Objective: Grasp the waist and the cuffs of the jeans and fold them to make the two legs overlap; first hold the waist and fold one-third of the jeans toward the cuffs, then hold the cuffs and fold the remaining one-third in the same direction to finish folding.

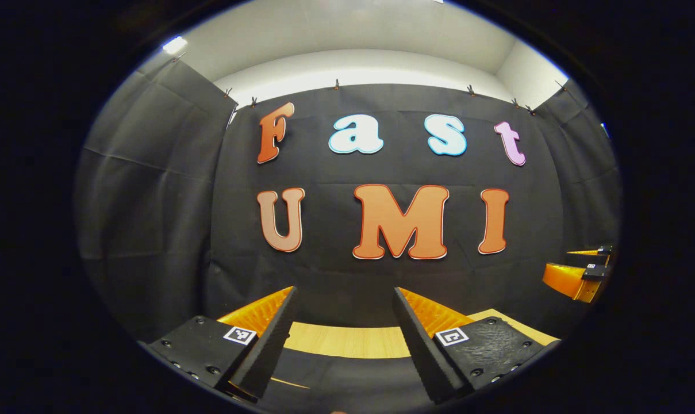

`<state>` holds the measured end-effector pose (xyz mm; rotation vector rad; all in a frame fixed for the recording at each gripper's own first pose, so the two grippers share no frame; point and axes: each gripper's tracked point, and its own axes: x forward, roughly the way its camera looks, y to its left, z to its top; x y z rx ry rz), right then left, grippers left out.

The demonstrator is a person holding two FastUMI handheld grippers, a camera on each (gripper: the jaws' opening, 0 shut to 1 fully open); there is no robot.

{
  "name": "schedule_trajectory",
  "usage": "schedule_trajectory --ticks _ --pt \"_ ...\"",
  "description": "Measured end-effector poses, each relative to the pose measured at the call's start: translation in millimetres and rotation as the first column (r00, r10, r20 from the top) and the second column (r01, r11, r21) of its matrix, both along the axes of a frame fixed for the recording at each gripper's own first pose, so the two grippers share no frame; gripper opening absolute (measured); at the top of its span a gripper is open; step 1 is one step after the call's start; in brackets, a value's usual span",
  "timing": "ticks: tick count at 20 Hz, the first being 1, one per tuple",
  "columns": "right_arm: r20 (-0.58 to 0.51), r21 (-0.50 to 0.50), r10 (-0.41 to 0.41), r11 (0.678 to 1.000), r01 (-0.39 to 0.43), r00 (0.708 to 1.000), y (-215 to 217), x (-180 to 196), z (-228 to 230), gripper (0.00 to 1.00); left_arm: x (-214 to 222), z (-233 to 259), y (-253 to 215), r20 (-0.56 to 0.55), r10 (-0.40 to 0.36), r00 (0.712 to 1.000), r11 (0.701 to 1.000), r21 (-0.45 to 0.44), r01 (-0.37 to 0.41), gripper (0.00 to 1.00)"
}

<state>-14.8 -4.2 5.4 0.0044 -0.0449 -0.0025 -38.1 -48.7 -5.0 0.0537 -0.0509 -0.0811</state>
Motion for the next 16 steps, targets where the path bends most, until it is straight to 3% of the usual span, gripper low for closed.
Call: schedule_trajectory --ticks 4,6,8,10,12,16 --pt "-0.007 0.003 0.005 1.000 -0.005 1.000 -2 -1 -4 0.93 -2 -8 1 -0.018 -0.004 1.000 1.000 0.010 0.004 0.95" --pt "-0.029 0.013 0.003 1.000 -0.003 1.000 -8 1 -12 0.94 0 -14 14 -0.031 0.039 0.999 0.999 0.020 -0.039 0.97" --pt "-0.062 0.042 0.005 0.999 -0.002 0.998 -15 1 -21 0.94 4 -36 32 -0.112 0.092 0.989 0.995 -0.013 -0.094 0.95" --pt "-0.086 0.064 -0.006 0.998 0.012 0.996 -23 2 -30 0.94 10 -67 52 -0.220 0.136 0.966 0.988 -0.042 -0.149 0.98" --pt "-0.107 0.066 -0.021 0.997 0.028 0.994 -33 2 -37 0.94 14 -86 73 -0.273 0.193 0.943 0.979 -0.015 -0.205 0.98" --pt "-0.164 0.088 -0.028 0.995 0.043 0.986 -47 7 -57 0.94 11 -124 89 -0.399 0.228 0.888 0.963 -0.040 -0.265 0.98"
